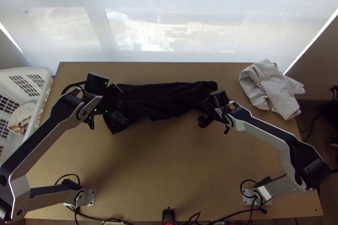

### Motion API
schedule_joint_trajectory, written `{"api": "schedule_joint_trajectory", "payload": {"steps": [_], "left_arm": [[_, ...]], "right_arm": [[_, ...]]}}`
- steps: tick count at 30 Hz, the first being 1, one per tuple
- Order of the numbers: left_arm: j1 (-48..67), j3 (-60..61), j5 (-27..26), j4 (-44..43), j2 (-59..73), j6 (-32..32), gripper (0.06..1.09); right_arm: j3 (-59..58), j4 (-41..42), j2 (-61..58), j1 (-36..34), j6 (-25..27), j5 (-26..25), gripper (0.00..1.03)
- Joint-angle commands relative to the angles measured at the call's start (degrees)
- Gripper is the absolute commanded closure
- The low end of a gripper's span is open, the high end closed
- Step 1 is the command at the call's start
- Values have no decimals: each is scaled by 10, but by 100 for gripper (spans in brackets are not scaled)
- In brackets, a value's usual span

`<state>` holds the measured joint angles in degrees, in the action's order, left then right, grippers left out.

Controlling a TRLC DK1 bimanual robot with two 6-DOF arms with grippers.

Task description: Fold the t-shirt

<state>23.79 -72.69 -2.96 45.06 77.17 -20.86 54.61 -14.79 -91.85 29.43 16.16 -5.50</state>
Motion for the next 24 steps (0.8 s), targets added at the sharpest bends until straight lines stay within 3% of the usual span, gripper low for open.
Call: {"api": "schedule_joint_trajectory", "payload": {"steps": [1,2,9,24], "left_arm": [[-19,4,-2,0,-7,-11,105],[-23,4,-2,0,-7,-14,105],[-49,-2,-9,-1,-8,-24,105],[-79,-80,-18,5,-55,-5,105]], "right_arm": [[43,7,-62,-10,8,0,17],[45,7,-67,-11,9,0,23],[51,7,-60,-24,19,0,99],[146,-96,108,-75,19,1,100]]}}
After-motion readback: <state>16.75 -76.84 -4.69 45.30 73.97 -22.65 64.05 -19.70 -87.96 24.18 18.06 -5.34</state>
